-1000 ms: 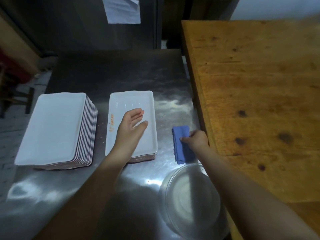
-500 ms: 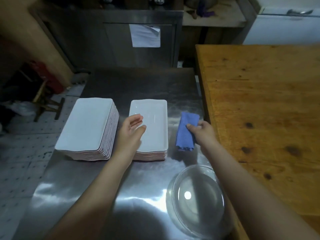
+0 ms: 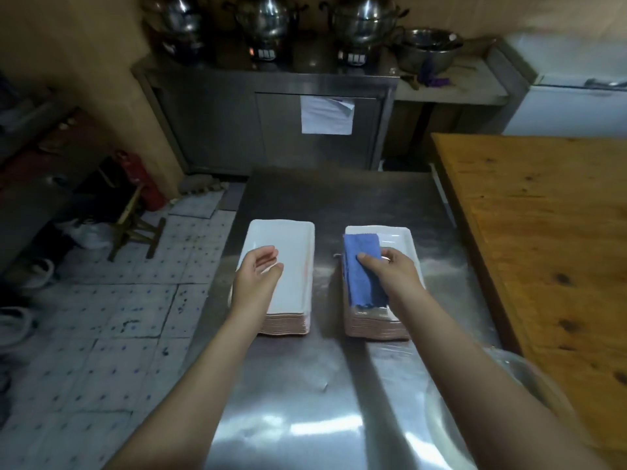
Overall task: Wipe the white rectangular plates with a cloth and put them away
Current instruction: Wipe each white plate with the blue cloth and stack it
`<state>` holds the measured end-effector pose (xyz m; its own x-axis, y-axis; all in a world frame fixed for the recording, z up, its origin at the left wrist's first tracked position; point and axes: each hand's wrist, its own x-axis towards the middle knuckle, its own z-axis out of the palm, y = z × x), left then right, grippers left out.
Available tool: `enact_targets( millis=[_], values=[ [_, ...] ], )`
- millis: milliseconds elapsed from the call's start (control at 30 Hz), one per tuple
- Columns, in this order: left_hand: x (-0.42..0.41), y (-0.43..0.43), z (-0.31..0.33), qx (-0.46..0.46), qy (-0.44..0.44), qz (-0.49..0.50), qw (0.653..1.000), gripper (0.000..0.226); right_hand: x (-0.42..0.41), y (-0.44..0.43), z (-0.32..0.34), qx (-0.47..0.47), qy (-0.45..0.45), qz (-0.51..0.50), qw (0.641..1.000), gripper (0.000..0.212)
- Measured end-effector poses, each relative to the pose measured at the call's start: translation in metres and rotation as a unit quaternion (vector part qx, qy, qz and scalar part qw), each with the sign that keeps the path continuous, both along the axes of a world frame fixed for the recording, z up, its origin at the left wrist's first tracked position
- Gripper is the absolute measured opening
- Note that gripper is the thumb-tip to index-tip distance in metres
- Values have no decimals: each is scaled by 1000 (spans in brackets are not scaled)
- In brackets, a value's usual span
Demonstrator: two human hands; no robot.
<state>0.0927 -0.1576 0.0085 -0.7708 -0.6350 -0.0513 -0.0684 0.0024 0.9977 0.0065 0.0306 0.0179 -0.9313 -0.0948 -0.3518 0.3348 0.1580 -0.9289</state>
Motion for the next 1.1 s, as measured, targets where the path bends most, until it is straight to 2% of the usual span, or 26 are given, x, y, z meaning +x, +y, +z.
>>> enact_targets(
  millis=[133, 367, 567, 633, 733, 800, 933, 1100],
  values=[
    [1, -46, -8, -41, -31, -40, 998, 27, 16, -58, -5, 14, -3, -2, 1000, 23],
    [-1, -100, -32, -91, -93, -41, 991, 26, 38, -121, -15, 22, -17, -16, 999, 23],
    [-18, -117, -50, -82, -173, -76, 979, 45, 34, -139, -12, 35, -13, -24, 999, 21],
    [-20, -115, -52, -103, -190, -81, 973, 39, 32, -140, -13, 39, -10, -25, 999, 20],
    [-20, -112, -50, -198, -198, -71, 957, 24, 33, -141, -15, 32, -21, -35, 999, 20],
    [-18, -110, -46, -219, -204, -65, 952, 19, 35, -141, -16, 23, -33, -44, 998, 22],
    [-14, -111, -34, -215, -203, -34, 955, 18, 36, -138, -9, 22, -28, -51, 998, 17],
    [-8, -116, -19, -134, -204, -49, 969, 17, 35, -131, 12, 33, -8, -68, 997, 15]
  ],
)
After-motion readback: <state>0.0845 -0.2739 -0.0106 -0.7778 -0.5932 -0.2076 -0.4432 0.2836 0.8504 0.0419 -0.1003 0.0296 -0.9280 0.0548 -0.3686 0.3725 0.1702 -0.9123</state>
